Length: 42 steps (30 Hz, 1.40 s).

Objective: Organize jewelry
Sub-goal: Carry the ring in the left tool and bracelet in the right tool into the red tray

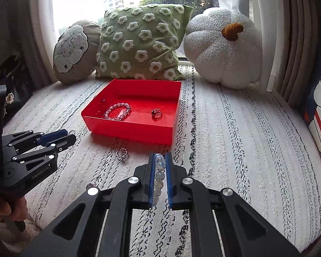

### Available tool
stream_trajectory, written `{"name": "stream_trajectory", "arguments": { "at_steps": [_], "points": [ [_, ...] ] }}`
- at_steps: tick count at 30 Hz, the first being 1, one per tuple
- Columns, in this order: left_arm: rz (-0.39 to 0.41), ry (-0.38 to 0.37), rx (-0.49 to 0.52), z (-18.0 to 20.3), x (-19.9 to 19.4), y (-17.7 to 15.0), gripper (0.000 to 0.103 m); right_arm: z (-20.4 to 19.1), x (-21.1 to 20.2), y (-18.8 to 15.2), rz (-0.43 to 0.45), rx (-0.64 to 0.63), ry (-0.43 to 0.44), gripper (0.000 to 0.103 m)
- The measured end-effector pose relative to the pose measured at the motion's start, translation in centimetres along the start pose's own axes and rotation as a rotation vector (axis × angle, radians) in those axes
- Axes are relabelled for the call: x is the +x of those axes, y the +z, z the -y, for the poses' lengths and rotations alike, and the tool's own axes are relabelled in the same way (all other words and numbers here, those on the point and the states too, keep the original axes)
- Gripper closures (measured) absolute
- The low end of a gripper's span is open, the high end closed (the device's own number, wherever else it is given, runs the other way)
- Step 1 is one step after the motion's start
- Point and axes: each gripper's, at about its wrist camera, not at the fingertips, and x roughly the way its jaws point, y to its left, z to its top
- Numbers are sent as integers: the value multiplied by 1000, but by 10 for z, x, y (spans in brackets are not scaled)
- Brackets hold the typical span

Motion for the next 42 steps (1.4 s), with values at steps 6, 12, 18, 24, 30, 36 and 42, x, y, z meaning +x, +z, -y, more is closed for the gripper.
{"name": "stream_trajectory", "arguments": {
  "at_steps": [6,12,18,24,30,36,42],
  "points": [
    [13,-7,3,0,-5,3,83,-5,4,-1,-19,-10,8,93],
    [22,-16,21,-6,-13,25,83,-9,5,23,-28,-39,21,93],
    [67,3,28,-18,-14,70,83,-14,17,75,-36,-63,48,93],
    [47,7,-3,-37,19,107,83,-12,52,112,-85,-42,57,93],
    [-13,-11,1,-42,76,123,83,-17,103,123,-159,-40,44,93],
    [-49,-1,-4,-42,124,121,83,-17,138,125,-212,-20,68,93],
    [-78,32,17,-35,152,117,83,-13,157,120,-244,-5,67,93]
  ]
}}
